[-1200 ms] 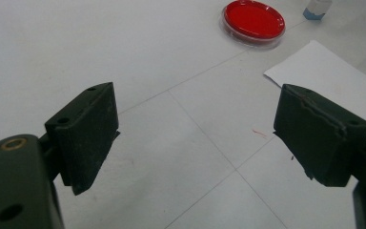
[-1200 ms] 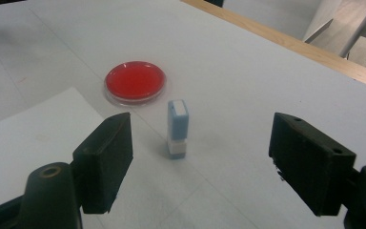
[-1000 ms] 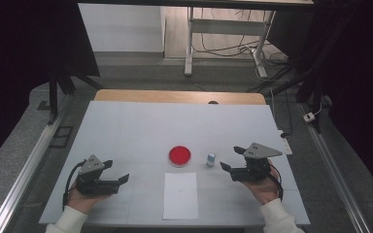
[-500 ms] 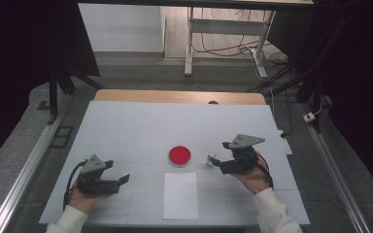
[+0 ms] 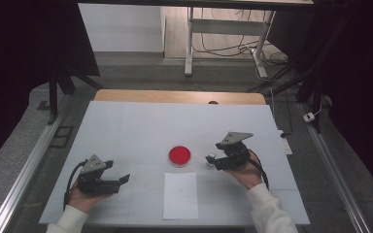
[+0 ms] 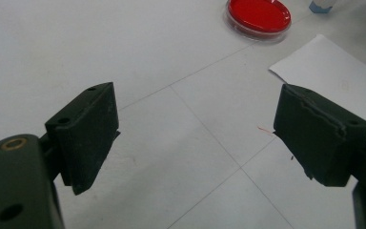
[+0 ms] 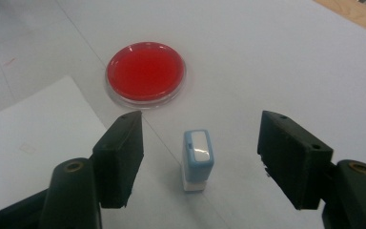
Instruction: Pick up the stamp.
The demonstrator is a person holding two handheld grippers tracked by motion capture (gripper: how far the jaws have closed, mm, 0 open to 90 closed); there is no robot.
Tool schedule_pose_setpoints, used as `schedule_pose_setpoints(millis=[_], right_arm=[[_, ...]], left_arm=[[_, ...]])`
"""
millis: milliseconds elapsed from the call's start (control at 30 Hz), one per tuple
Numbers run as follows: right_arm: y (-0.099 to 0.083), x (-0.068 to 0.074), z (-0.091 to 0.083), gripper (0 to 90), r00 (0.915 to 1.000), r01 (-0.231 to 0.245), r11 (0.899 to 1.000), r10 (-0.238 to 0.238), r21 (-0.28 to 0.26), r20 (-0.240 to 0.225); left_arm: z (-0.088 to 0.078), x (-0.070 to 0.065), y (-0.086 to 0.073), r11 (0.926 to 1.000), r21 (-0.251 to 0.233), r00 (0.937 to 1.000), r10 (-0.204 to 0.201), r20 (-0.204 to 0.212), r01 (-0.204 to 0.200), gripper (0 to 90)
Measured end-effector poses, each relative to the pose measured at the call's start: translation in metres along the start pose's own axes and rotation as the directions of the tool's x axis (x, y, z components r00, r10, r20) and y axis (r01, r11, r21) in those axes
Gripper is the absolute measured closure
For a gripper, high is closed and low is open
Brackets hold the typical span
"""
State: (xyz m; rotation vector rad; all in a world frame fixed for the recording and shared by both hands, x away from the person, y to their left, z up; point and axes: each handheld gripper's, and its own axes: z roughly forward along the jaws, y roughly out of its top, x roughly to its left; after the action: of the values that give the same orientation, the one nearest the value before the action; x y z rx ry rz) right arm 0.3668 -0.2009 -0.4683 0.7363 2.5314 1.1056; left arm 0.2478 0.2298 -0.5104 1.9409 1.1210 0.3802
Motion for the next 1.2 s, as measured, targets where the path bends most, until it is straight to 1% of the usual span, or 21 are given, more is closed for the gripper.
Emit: schedule_pose_setpoints(millis=[67,233,400,467,533,700,733,833,867,933,967,1000,1033,1067,1100,1200], right_arm=[[-0.001,0.0,0.002,34.9,1.0,-0.003,1.0,0.003,0.008,-0.004],[-0.002,0.0,0.008,39.0,0.9999,0.011,0.999,-0.011,0.031,0.001],[-0.004,0.001,0.01,42.6,0.9999,0.012,0.999,-0.012,0.039,0.0],[-0.005,0.001,0.012,45.5,0.9996,0.021,0.998,-0.022,0.054,0.016],[-0.006,0.001,0.013,48.1,0.9997,0.014,0.998,-0.015,0.059,0.021],[-0.008,-0.001,0.014,51.9,0.9996,0.01,0.998,-0.012,0.059,0.025],[-0.009,0.0,0.015,53.4,0.9996,0.01,0.999,-0.011,0.052,0.026],[-0.01,-0.001,0.016,54.3,0.9997,0.012,0.998,-0.014,0.054,0.023],[-0.011,-0.001,0.016,56.8,0.9997,0.011,0.998,-0.012,0.055,0.02],[-0.011,-0.001,0.017,57.6,0.9998,0.01,0.998,-0.011,0.055,0.018],[-0.011,-0.001,0.017,61.1,0.9997,0.015,0.998,-0.016,0.054,0.017],[-0.011,-0.001,0.017,61.1,0.9997,0.015,0.998,-0.016,0.054,0.017],[-0.012,-0.001,0.018,66.0,0.9998,0.014,0.998,-0.015,0.056,0.01],[-0.012,0.0,0.018,68.3,0.9998,0.017,0.998,-0.018,0.06,0.006],[-0.012,0.0,0.018,68.3,0.9998,0.017,0.998,-0.018,0.06,0.006],[-0.013,0.0,0.019,73.4,0.9998,0.022,0.998,-0.022,0.065,0.001]], left_arm=[[0.0,0.0,0.0,1.0,-0.001,1.0,-0.001,-0.003,0.001,15.7],[-0.001,0.001,-0.001,1.0,-0.002,1.0,-0.002,-0.004,0.002,15.7],[-0.001,0.001,-0.001,1.0,0.0,1.0,-0.002,-0.007,0.002,15.8],[-0.001,0.001,-0.001,1.0,0.001,1.0,-0.001,-0.008,0.001,15.7],[0.0,0.001,-0.001,1.0,0.003,1.0,-0.002,-0.008,0.002,15.7],[0.0,0.001,-0.001,1.0,0.004,1.0,-0.002,-0.009,0.002,15.7],[0.0,0.001,-0.001,1.0,0.004,1.0,-0.002,-0.009,0.002,15.8],[0.0,0.001,-0.001,1.0,0.005,1.0,-0.003,-0.009,0.003,15.7],[0.0,0.001,-0.002,1.0,0.004,1.0,-0.002,-0.008,0.002,15.7],[0.0,0.001,-0.002,1.0,0.003,1.0,-0.003,-0.008,0.003,15.8],[0.0,0.001,-0.001,1.0,0.004,1.0,-0.004,-0.008,0.004,15.8],[0.0,0.002,-0.001,1.0,0.006,1.0,-0.004,-0.007,0.004,15.8],[0.0,0.002,-0.002,1.0,0.007,1.0,-0.004,-0.007,0.004,15.7],[0.001,0.002,-0.002,1.0,0.007,1.0,-0.003,-0.008,0.003,15.8],[0.0,0.002,-0.002,1.0,0.007,1.0,-0.003,-0.006,0.003,15.8],[0.0,0.002,-0.002,1.0,0.006,1.0,-0.004,-0.006,0.004,15.8]])
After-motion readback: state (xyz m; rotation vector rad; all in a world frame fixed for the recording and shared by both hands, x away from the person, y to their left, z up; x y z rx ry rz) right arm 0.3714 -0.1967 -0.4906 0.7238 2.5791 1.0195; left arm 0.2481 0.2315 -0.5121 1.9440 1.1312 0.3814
